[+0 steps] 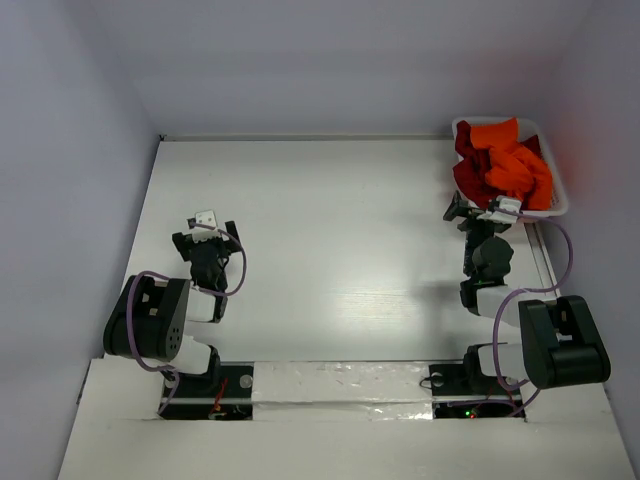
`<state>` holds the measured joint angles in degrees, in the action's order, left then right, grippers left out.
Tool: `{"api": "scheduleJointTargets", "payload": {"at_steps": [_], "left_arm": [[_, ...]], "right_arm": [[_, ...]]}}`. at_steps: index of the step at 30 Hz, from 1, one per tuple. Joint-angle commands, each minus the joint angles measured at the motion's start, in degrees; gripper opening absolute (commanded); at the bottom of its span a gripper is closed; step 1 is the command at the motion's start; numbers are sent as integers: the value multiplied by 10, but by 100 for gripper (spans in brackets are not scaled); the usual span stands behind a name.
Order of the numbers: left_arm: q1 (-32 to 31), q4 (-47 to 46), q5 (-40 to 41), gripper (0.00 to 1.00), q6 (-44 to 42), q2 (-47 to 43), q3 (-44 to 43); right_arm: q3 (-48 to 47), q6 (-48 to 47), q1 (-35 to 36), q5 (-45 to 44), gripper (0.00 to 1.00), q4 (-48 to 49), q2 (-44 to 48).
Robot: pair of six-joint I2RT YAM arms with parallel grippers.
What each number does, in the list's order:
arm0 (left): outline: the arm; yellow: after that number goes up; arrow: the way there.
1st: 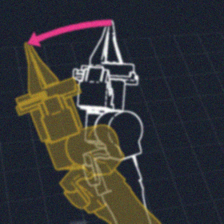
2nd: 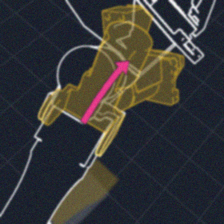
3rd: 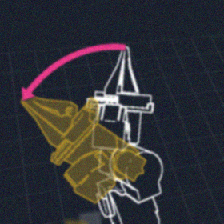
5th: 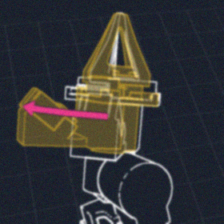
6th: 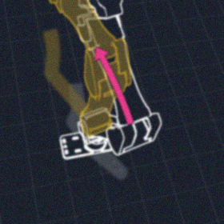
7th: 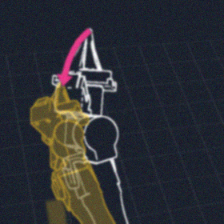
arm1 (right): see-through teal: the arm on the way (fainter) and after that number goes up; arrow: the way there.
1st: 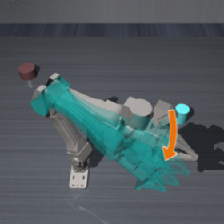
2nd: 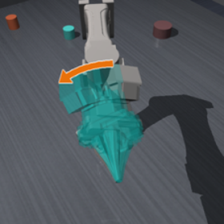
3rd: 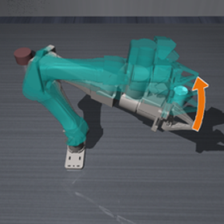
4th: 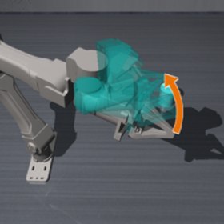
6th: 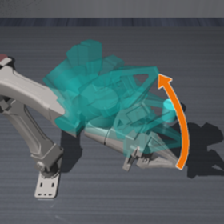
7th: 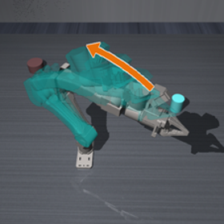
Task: Fold and stack the t-shirts
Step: Grab crumpled tshirt from bin with the right arm
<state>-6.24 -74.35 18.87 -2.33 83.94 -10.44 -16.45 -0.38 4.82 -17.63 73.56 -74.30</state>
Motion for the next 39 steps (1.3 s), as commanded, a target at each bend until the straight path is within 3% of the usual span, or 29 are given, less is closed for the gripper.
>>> {"api": "scheduleJointTargets", "payload": {"at_steps": [1, 13, 14, 16, 17, 18, 19, 20, 21, 22, 24, 25, 27, 28, 29, 31, 32, 34, 36, 37, 39], "left_arm": [[4, -164, -1, 99, 4, -8, -13], [4, -160, 6, 99, 7, -11, -13], [4, -137, 52, 99, 19, -18, -19], [4, -88, 36, 99, 31, -33, -49], [-10, 5, 60, 99, 11, -41, -81], [-16, 104, 75, 99, 11, -66, -125], [-16, 181, 79, 99, 20, -66, -231], [-16, 322, 80, 99, 53, -61, -291], [-16, 396, 53, 99, 104, -47, -347], [-16, 465, 34, 99, 123, -36, -464], [-16, 672, -48, 99, 160, 8, -586], [-31, 756, -39, 99, 160, 23, -685], [-38, 842, 26, 99, 201, 47, -760], [-31, 868, 40, 99, 270, 43, -791], [-21, 865, -8, 99, 284, 33, -789], [-15, 825, -104, 99, 271, 6, -770], [-15, 828, -159, 99, 274, 4, -776], [-21, 868, -191, 99, 281, 25, -805], [-46, 945, -199, 99, 283, 55, -867], [-55, 963, -200, 99, 283, 64, -880], [-92, 1020, -213, 99, 285, 91, -901]], "right_arm": [[-17, 2, -4, -13, 100, 30, 3], [-14, 25, -4, -41, 100, 38, 17], [-21, 30, -4, -64, 100, -7, 40], [-84, 47, -4, -96, 100, -146, 103], [-129, 34, -4, -114, 100, -272, 105], [-205, 17, -4, -115, 100, -312, 105], [-243, 34, -4, -111, 100, -357, 107], [-276, 55, -4, -115, 100, -433, 110], [-305, 75, -4, -109, 100, -471, 109], [-365, 92, -4, -96, 100, -504, 107], [-429, 149, -4, -71, 100, -621, 88], [-496, 180, -4, -60, 100, -699, 79], [-566, 208, -4, -53, 100, -783, 45], [-638, 217, -4, -45, 100, -821, 34], [-670, 217, -4, -40, 100, -888, 24], [-706, 213, -4, -58, 100, -917, 4], [-722, 267, -4, -143, 100, -957, 0], [-722, 315, -12, -177, 100, -982, -4], [-739, 217, -12, -91, 100, -969, -31], [-756, 217, -12, -64, 100, -976, -31], [-862, 211, -12, -89, 100, -1071, -109]]}}
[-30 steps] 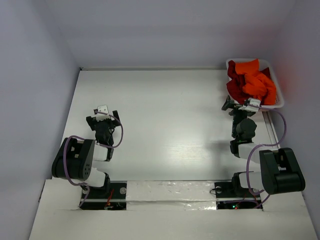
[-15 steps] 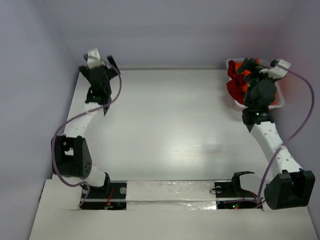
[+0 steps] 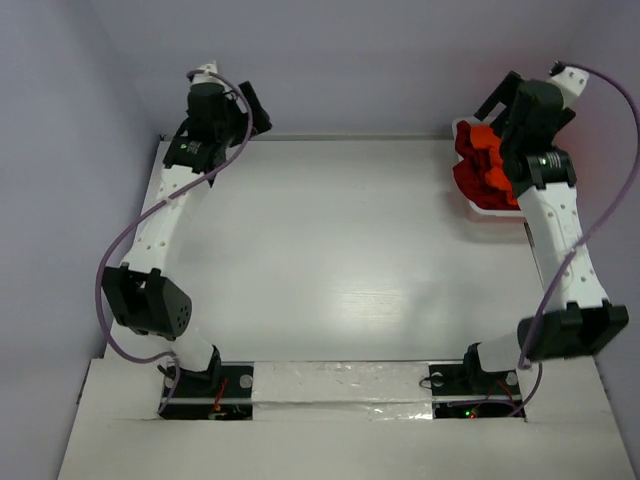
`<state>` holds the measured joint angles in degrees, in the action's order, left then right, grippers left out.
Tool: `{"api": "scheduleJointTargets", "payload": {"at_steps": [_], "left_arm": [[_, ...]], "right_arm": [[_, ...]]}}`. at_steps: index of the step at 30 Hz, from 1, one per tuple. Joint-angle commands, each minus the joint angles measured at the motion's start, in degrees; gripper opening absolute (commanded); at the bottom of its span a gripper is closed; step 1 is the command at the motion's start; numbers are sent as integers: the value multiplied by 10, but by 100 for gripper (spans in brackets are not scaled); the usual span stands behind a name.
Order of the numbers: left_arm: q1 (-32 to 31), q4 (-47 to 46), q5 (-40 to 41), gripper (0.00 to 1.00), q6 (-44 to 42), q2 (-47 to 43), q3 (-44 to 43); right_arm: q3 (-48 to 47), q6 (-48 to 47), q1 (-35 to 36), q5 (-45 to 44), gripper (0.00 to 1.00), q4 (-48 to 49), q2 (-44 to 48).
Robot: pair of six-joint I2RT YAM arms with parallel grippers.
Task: Fold and stack the t-shirts
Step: Grab crumpled tshirt from bin with the right arm
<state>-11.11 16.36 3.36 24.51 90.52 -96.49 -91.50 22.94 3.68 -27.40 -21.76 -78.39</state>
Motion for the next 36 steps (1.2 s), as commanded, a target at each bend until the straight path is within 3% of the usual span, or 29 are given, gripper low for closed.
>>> {"api": "scheduleJointTargets", "payload": {"at_steps": [1, 2, 4, 5, 7, 11, 12, 14, 19, 36], "left_arm": [[-59, 132, -59, 99, 18, 33, -59], [-78, 159, -54, 99, 17, 40, -64], [-131, 171, -39, 99, 10, 47, -59], [-145, 173, -28, 99, 9, 47, -53], [-168, 170, -18, 99, 19, 42, -31], [-182, 162, -31, 99, 37, 31, -8], [-182, 162, -30, 99, 37, 26, -5], [-188, 169, -30, 99, 40, 25, -2], [-188, 170, -30, 99, 41, 9, 19], [-199, 154, -45, 99, 56, -48, 103]], "right_arm": [[-167, -19, -1, -9, 100, -166, -110], [-229, -25, -1, -18, 100, -269, -206], [-400, -27, -1, -28, 100, -362, -298], [-415, -25, -1, -27, 100, -376, -322], [-397, -18, -1, -7, 100, -351, -331], [-452, 44, -24, 33, 98, -374, -386], [-471, 52, -31, 38, 96, -387, -402], [-501, 61, -39, 48, 83, -409, -444], [-493, 55, -52, 74, 76, -392, -464], [-528, 7, -75, 101, 72, -360, -541]]}}
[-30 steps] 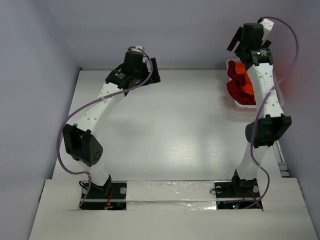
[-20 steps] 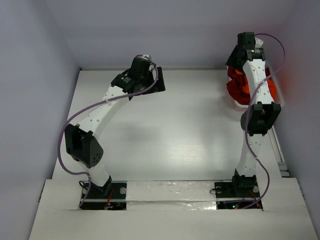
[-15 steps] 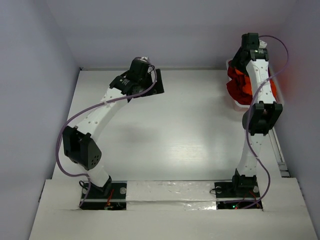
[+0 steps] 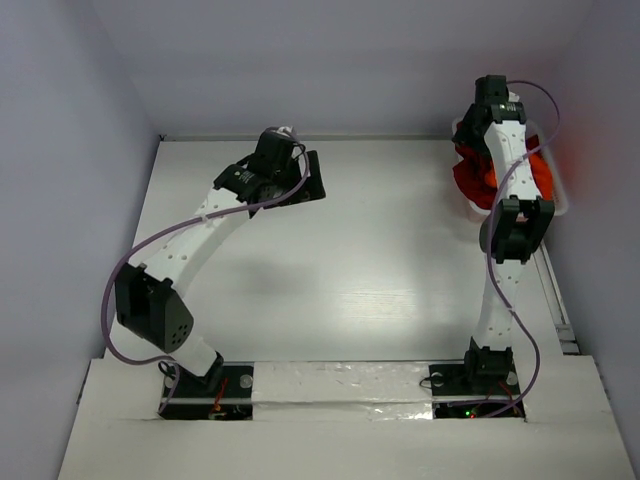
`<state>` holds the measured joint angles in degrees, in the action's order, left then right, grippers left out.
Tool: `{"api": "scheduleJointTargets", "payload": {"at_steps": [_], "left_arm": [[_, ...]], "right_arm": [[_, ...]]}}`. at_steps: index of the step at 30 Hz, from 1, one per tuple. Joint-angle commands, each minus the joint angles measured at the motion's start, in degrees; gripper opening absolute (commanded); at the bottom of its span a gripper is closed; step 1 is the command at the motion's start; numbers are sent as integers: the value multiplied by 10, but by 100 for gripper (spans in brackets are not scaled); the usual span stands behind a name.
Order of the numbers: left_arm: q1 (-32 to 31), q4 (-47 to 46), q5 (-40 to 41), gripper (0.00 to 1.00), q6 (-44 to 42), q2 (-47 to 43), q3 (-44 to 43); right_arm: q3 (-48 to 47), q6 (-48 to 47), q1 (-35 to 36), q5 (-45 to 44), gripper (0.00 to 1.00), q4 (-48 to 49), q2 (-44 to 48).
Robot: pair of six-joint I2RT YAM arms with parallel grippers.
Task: Fold and stack the t-shirts
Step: Grab crumpled tshirt from bin with the right arm
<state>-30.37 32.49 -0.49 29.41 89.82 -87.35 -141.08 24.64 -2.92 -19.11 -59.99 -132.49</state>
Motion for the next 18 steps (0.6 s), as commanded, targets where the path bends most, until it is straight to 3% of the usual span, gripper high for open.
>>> {"api": "scheduleJointTargets", "payload": {"at_steps": [1, 6, 18], "left_arm": [[-7, -8, -6, 99, 9, -45, 17], [-12, -15, -7, 99, 18, -74, 55], [-17, -12, -10, 99, 29, -98, 87]], "right_arm": [[-38, -10, -14, 21, 72, 25, -8], [-97, -11, -25, 41, 72, 22, -37], [-76, -14, -31, 63, 68, 67, -57]]}}
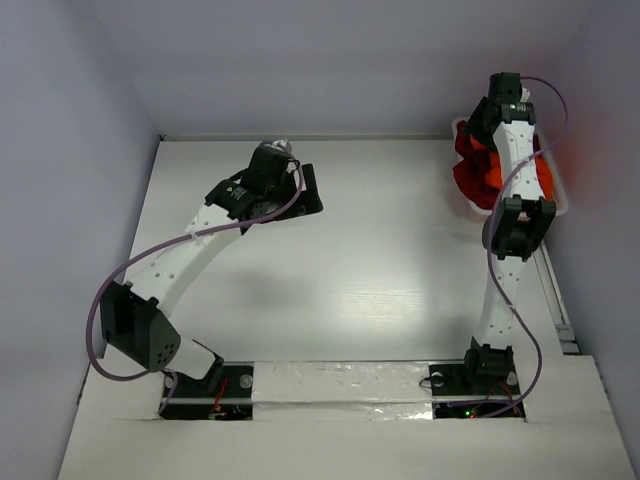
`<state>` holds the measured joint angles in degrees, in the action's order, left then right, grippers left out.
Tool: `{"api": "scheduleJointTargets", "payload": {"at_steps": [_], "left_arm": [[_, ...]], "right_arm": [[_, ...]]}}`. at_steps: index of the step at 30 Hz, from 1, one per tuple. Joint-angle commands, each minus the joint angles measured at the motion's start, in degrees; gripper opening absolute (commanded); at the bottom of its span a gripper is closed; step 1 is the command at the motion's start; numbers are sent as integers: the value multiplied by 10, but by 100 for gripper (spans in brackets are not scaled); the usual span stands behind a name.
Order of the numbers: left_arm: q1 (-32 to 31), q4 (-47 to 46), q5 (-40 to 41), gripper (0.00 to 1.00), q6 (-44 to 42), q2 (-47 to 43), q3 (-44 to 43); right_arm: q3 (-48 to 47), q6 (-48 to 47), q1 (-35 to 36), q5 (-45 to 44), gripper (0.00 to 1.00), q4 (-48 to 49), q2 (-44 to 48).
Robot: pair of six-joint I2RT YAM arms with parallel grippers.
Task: Fold and stack the t-shirts
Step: Grab crumpled tshirt from bin with the right arm
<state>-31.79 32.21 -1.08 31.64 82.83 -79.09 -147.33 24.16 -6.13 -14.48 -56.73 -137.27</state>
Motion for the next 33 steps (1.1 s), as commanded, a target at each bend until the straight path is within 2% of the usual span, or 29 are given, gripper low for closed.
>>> {"api": "scheduleJointTargets", "payload": {"at_steps": [1, 9, 22, 28, 33], "left_arm": [[-3, -9, -5, 99, 7, -29, 6], [-3, -8, -9, 99, 11, -39, 15], [-8, -7, -15, 99, 11, -42, 26], [-8, -7, -16, 99, 9, -40, 18], [-8, -7, -16, 99, 9, -38, 22]], "right_arm": [[-13, -10, 2, 19, 67, 37, -12], [-10, -2, -4, 22, 64, 52, -26], [4, 12, -15, -5, 44, 75, -14], [1, 12, -15, -2, 41, 78, -19], [3, 10, -15, -5, 30, 76, -21]]}}
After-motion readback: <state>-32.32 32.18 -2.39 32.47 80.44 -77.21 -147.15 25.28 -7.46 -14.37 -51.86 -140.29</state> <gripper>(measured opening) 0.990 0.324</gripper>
